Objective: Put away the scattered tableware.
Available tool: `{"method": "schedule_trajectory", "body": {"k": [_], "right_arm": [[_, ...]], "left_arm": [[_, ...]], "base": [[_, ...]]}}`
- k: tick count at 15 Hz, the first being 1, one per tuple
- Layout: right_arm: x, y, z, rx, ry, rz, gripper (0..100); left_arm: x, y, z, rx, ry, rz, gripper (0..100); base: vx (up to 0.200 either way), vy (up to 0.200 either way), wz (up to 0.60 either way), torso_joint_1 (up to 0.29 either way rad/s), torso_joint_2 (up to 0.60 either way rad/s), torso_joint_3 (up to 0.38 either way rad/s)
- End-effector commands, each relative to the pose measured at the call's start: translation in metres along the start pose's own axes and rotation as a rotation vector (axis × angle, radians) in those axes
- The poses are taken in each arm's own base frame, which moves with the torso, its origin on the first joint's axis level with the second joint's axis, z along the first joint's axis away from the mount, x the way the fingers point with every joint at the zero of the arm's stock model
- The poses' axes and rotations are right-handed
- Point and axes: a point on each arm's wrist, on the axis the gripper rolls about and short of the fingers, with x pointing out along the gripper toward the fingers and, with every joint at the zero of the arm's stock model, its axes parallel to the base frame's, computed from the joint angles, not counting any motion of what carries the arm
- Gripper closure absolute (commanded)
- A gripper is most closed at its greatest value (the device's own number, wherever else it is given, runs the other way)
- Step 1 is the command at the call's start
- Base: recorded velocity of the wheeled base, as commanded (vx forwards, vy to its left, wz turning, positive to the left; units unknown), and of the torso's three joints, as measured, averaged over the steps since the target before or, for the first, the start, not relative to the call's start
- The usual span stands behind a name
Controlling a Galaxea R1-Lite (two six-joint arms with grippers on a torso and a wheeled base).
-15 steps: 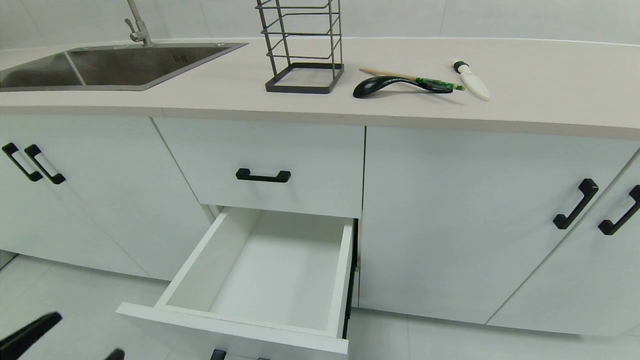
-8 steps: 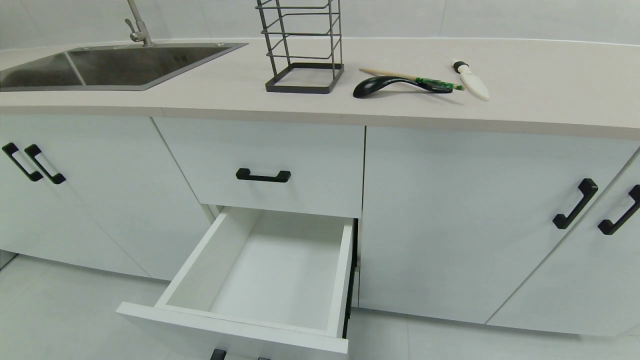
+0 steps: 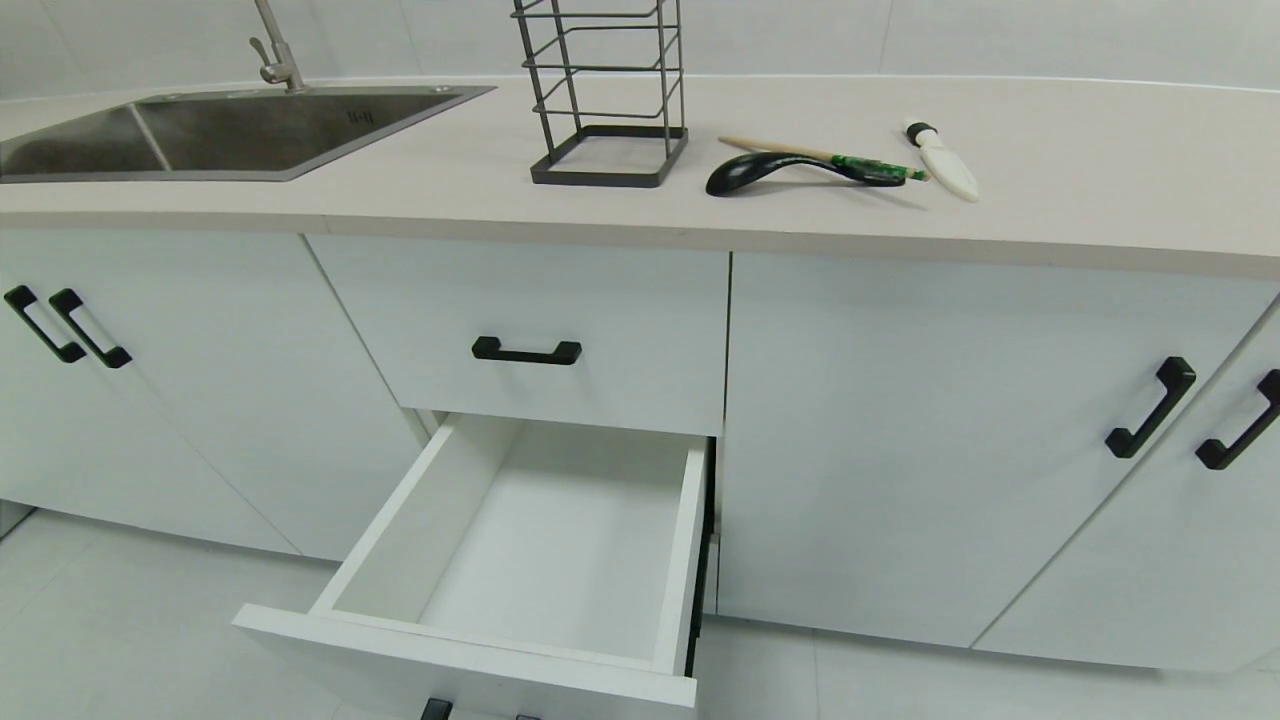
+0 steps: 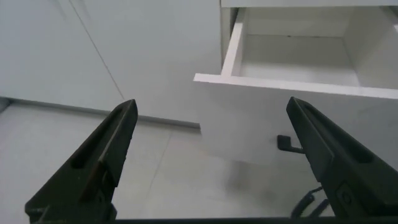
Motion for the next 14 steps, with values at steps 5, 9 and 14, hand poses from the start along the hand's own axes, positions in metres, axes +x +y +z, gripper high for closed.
{"method": "schedule_trajectory", "body": {"k": [5,9,14], "right_arm": [[0.0001,0.0,0.0001,-0.002,0.001,0.0,100],[0.0001,0.0,0.0001,-0.002,0.001,0.002,100],[0.0001,0.0,0.0001,-0.001,0.001,0.002,100]], "left_arm": [[0.0011,-0.0038,-0.0037,-0.031,-0.002,-0.139,0],[0.0011,-0.0038,-0.0039,-0.037,0.0,-0.138,0],[0.0011,-0.0038,-0.004,-0.069,0.004,-0.138,0]], "base": [[0.0,0.0,0.24,0.0,0.0,-0.001],[0.0,0.0,0.15,-0.002,0.0,0.001],[0.0,0.0,0.0,0.0,0.0,0.0]]}}
